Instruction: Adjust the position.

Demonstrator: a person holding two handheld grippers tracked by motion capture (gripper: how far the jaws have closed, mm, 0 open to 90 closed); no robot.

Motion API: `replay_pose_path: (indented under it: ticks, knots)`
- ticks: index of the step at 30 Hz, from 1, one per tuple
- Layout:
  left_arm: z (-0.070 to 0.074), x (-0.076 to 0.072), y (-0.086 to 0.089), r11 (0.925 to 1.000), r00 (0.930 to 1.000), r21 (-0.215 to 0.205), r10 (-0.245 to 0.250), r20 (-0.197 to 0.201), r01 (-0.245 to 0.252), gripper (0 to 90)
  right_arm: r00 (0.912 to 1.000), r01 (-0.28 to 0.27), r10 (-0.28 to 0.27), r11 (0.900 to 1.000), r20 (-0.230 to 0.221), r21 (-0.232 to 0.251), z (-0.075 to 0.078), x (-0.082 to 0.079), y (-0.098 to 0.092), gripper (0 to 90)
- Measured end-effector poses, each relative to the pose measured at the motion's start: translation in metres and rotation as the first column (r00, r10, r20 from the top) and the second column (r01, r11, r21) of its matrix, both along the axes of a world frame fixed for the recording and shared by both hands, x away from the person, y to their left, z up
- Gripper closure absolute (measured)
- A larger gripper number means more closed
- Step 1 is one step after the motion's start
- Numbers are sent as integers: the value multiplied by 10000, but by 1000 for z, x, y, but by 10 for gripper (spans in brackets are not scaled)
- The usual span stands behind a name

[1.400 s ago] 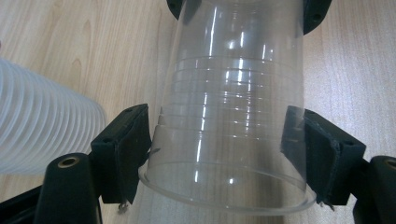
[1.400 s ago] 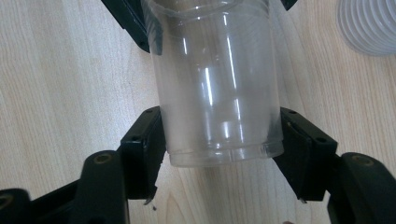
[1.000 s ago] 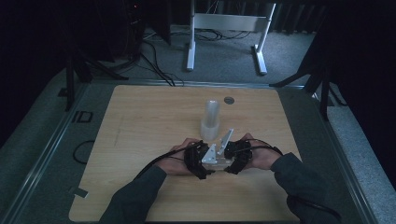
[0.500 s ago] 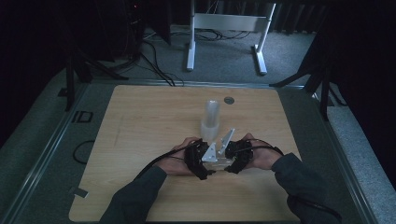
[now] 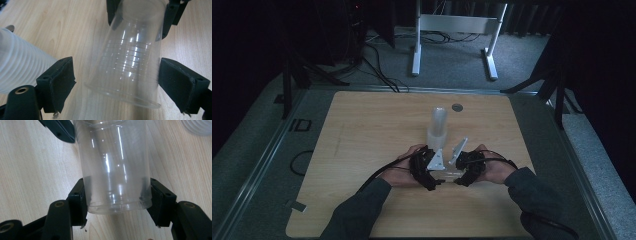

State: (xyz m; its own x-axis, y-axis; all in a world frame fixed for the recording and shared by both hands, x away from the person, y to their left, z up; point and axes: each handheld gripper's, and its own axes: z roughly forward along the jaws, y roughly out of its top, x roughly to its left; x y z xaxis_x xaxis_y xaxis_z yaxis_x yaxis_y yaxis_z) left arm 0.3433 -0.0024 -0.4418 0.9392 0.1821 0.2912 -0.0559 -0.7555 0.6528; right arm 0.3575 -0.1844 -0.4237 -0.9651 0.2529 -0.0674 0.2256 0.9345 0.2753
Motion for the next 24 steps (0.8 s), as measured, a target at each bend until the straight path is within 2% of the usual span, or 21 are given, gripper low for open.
replay_pose_path:
  ticks: [8,10,13,16,17,20,21,24]
  knots:
    - [5,1,3,9987,9996,-473,174,212,-164,178,9979,641,-641,9979,26,71,-4,3,-9,416]
    - [7,2,6,9960,9994,-853,284,177,-268,190,9947,1021,-1023,9945,69,213,-5,6,-16,416]
    - [8,4,8,9949,9989,-925,432,171,-414,198,9901,1398,-1402,9895,89,358,-6,8,-23,416]
    - [8,4,8,9945,9989,-956,442,153,-425,206,9882,1528,-1532,9876,86,359,-7,8,-26,417]
    - [8,5,9,9930,9985,-1062,536,133,-519,208,9825,1858,-1863,9816,75,451,-8,9,-32,416]
    - [8,7,10,9910,9982,-1204,601,60,-590,213,9750,2211,-2220,9739,124,507,-9,11,-38,417]
    - [8,7,10,9910,9982,-1204,601,60,-590,218,9750,2211,-2220,9739,124,507,-9,11,-38,417]
    - [8,8,12,9881,9975,-1370,698,-78,-702,220,9608,2756,-2769,9594,141,594,-11,14,-46,417]
